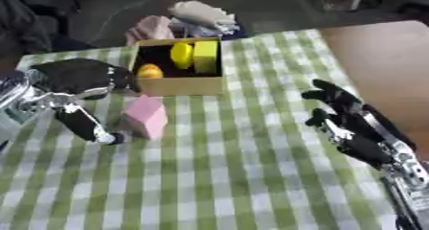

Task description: Pick up objects on the table and place them in the box.

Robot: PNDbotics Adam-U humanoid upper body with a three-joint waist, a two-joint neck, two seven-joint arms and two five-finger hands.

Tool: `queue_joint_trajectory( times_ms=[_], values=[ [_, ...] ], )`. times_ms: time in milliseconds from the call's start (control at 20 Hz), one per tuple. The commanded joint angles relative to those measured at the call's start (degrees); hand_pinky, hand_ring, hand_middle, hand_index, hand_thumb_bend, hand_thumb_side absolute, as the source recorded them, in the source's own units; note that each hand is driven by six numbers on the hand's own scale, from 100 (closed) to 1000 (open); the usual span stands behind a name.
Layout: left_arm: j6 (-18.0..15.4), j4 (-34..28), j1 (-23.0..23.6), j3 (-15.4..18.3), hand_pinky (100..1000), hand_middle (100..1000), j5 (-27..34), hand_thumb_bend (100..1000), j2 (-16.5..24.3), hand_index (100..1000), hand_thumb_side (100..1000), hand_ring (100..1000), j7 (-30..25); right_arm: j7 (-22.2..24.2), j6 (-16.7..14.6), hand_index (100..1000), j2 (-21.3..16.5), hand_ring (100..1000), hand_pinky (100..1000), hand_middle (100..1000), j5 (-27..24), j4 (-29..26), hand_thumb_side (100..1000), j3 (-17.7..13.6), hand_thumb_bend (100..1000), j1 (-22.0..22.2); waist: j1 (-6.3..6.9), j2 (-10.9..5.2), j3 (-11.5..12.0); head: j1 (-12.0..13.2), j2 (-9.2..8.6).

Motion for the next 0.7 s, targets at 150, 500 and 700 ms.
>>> queue_joint_trajectory(
  times_ms=[150, 500, 700],
  values=[
    [-1.13, 2.42, -1.64, 0.04, 844, 842, -1.73, 549, 0.47, 892, 477, 836, 1.29, 0.44, -0.14, 977, -0.69, 1000, 671, 828, 0.11, -0.79, 470, -0.05, 100, -1.07, -0.46, -0.42, -0.36, 0.34, 0.73],
    [-1.75, 2.17, -2.47, -0.34, 843, 841, -2.25, 565, 0.7, 891, 492, 835, 1.74, 1.07, -0.73, 977, -0.14, 1000, 672, 829, -0.63, -1.89, 470, -0.39, 100, -1.46, 0.74, 0.33, -1.67, 1.26, 3.74],
    [-1.64, 1.9, -2.76, 0.27, 842, 835, -2.62, 579, 1.23, 885, 496, 830, 2.29, 0.92, -0.7, 976, -0.02, 1000, 673, 829, 0.35, -1.65, 470, -1.01, 100, -1.32, 0.32, 0.03, -0.13, 0.39, 4.34]
  ],
)
